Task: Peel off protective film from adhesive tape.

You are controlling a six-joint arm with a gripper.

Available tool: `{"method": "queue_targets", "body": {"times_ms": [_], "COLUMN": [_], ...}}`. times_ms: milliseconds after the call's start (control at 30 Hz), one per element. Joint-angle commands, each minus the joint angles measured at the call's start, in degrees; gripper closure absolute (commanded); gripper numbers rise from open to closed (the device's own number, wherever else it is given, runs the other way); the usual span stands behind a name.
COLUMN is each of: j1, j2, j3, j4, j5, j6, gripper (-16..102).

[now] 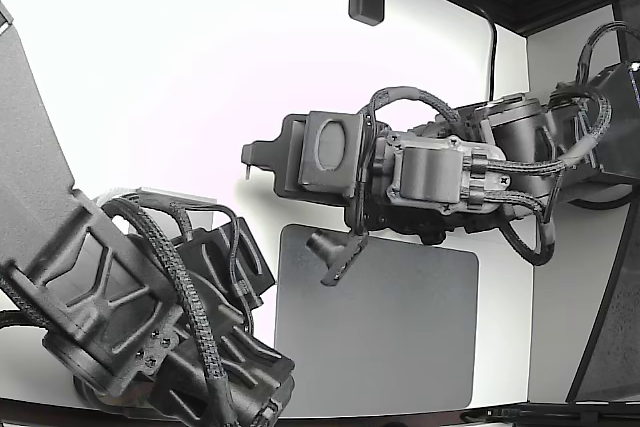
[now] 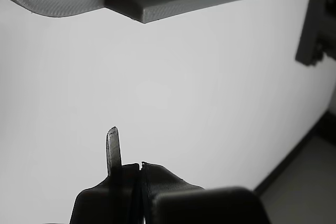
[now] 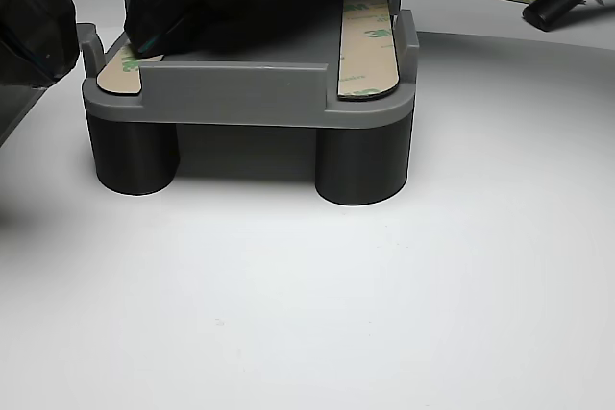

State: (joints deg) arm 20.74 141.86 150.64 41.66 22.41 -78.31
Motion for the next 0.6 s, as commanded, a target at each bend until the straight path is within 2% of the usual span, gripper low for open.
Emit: {"method": "queue_targets", "body": {"times_ms": [0, 300, 567], "j1": [0.00, 2.99, 6.33], "j2": [0.35, -9.32, -17.14], "j3": [-1.76, -5.98, -12.92], "j4": [0.35, -0.44, 4.39], "j5": [0.79, 2.46, 6.06], "j6": [2.11, 10.63, 14.41], "gripper": [97, 97, 97]}}
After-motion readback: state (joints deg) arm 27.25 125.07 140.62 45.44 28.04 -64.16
